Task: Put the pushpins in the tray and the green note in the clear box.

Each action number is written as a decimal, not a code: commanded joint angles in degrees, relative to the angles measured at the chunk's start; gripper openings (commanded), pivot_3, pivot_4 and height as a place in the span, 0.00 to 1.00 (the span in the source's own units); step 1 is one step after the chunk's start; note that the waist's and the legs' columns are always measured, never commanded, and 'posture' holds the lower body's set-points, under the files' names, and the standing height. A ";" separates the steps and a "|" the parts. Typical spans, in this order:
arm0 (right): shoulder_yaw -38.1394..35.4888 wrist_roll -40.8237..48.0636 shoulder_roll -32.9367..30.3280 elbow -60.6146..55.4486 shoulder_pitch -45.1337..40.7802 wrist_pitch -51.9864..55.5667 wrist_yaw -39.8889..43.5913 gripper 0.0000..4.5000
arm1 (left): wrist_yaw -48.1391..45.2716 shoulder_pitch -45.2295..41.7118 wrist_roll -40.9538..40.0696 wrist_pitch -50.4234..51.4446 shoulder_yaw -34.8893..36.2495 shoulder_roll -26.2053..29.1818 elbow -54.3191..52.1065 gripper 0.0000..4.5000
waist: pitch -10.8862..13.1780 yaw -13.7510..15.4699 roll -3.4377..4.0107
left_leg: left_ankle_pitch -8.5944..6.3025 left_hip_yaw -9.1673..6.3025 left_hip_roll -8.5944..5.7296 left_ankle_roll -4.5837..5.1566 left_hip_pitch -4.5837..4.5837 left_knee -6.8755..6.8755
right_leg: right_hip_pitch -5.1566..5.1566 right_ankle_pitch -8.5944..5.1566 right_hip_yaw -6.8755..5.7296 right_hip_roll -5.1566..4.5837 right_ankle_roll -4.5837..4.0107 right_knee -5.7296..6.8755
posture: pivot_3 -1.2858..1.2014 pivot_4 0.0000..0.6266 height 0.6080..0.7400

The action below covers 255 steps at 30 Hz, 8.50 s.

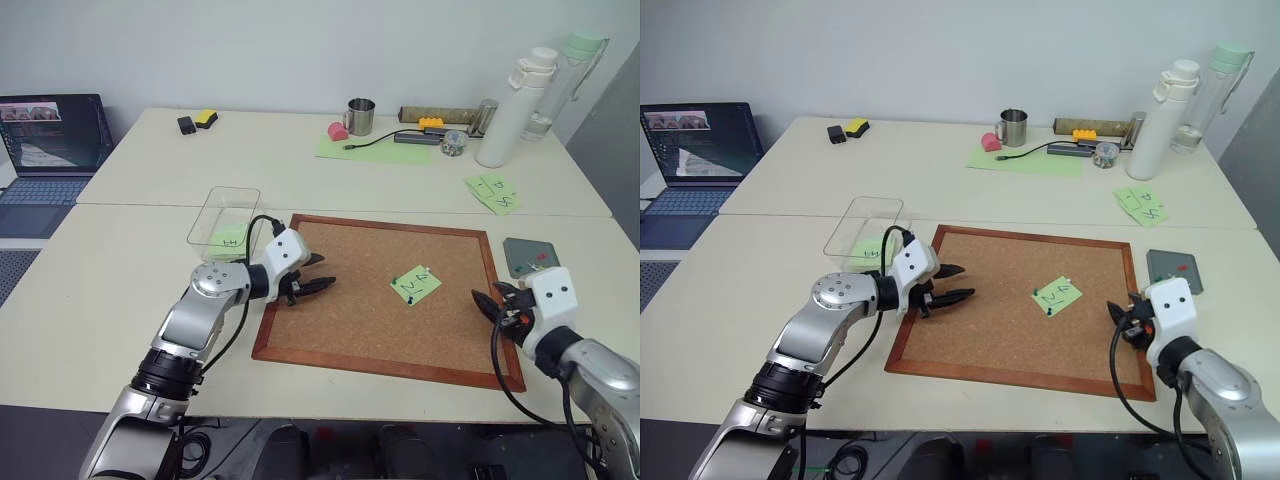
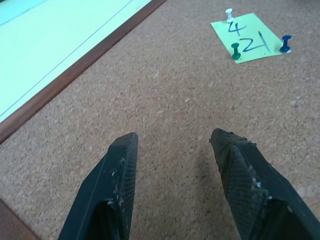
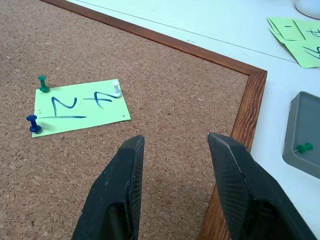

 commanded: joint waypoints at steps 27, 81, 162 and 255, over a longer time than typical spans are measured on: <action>5.47 -0.12 -2.63 3.64 -7.76 -4.05 5.86 0.46 | -2.54 -0.35 -11.90 6.58 4.90 -2.61 -6.12 0.94 | 0.00 -0.06 0.00 | 0.00 0.03 -0.01 0.00 0.01 0.02 | -0.01 0.00 0.01 0.02 0.00 0.01 | 0.52 0.24 1.00; 12.05 -4.52 9.48 30.95 -22.55 -15.22 4.04 0.46 | 0.73 6.80 -0.25 -0.72 -8.26 -5.77 -5.13 0.01 | 0.00 -0.09 0.00 | 0.00 0.11 0.03 0.00 0.06 0.04 | -0.05 0.00 0.14 0.02 -0.01 0.12 | 0.52 0.24 1.00; 12.51 -2.55 8.95 34.77 -21.21 -20.84 8.44 0.71 | -0.52 4.71 -1.19 -0.59 -5.43 -3.98 -3.91 0.00 | 0.00 -0.13 0.02 | 0.00 0.13 0.04 0.01 0.05 -0.01 | -0.09 0.00 0.15 0.02 -0.01 0.10 | 0.52 0.24 1.00; -8.02 -2.81 -1.23 33.68 -23.39 -13.97 -6.29 0.00 | -0.10 4.39 2.15 3.00 -8.08 -3.87 -2.36 0.00 | -0.03 0.03 0.00 | 0.00 0.14 0.02 0.01 0.20 0.00 | 0.07 -0.01 0.14 -0.02 -0.01 0.13 | 0.52 0.24 1.00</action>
